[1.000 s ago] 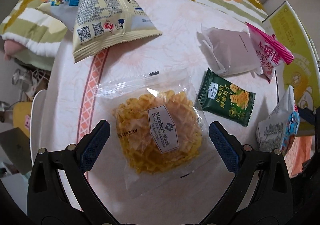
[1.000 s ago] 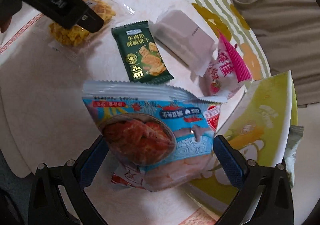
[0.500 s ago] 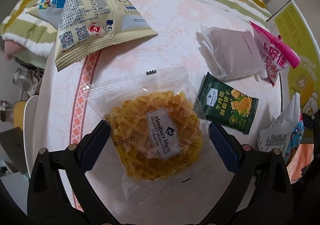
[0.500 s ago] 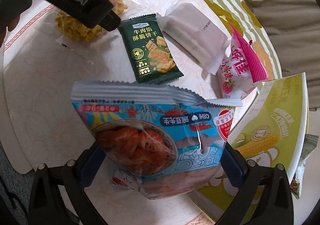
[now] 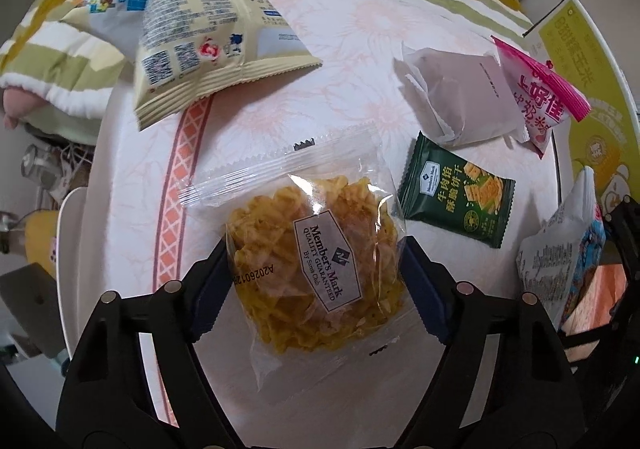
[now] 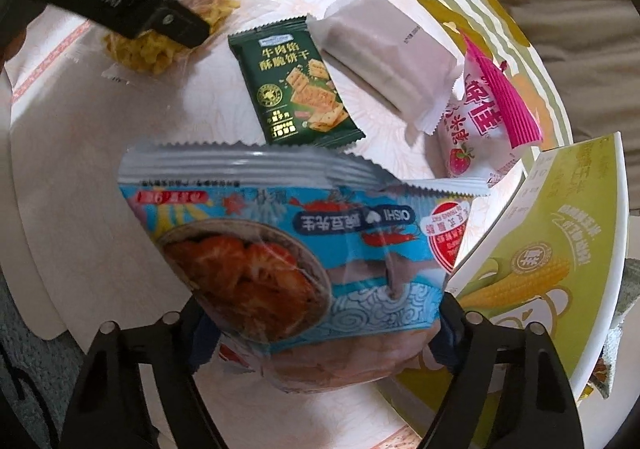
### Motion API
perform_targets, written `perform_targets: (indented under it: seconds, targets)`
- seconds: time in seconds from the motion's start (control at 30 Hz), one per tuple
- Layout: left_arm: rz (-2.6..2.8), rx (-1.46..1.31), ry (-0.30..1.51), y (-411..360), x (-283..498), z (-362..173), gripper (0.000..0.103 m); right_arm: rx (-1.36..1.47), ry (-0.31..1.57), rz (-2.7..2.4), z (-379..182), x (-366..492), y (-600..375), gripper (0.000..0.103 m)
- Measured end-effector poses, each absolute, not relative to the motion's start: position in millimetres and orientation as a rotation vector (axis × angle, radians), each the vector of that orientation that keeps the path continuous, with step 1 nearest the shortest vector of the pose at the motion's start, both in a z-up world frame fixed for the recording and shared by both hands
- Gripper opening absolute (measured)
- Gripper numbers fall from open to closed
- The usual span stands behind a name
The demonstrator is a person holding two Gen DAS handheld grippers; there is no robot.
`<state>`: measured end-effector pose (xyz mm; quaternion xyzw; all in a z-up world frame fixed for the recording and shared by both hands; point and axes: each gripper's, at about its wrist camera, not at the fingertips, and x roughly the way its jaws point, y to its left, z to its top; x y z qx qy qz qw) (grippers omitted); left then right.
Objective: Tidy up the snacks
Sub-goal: 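Grasp the wrapped waffle with left tool while right tool grasps blue shrimp-chip bag, then carry the waffle and shrimp-chip bag to the green box and release both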
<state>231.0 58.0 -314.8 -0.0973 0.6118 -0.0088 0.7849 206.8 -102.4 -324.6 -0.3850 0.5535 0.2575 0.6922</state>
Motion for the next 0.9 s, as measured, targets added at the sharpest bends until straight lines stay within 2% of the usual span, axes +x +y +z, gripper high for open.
perform_targets:
  seconds: [0.3,0.53,0.9]
  targets:
    - [-0.042,-0.237,1.290,73,214,-298,0.076,-0.706,1.226,0.561,-311,219,-106,0.063]
    - [-0.113,-0.228,1.223,79,208,-259,0.076,-0.536,1.190,0.531,-271,217,-107,0.063]
    - [-0.320,-0.148,1.049,56,233,-160,0.076,-0.254,1.071,0.411,-170,216,-134,0.063]
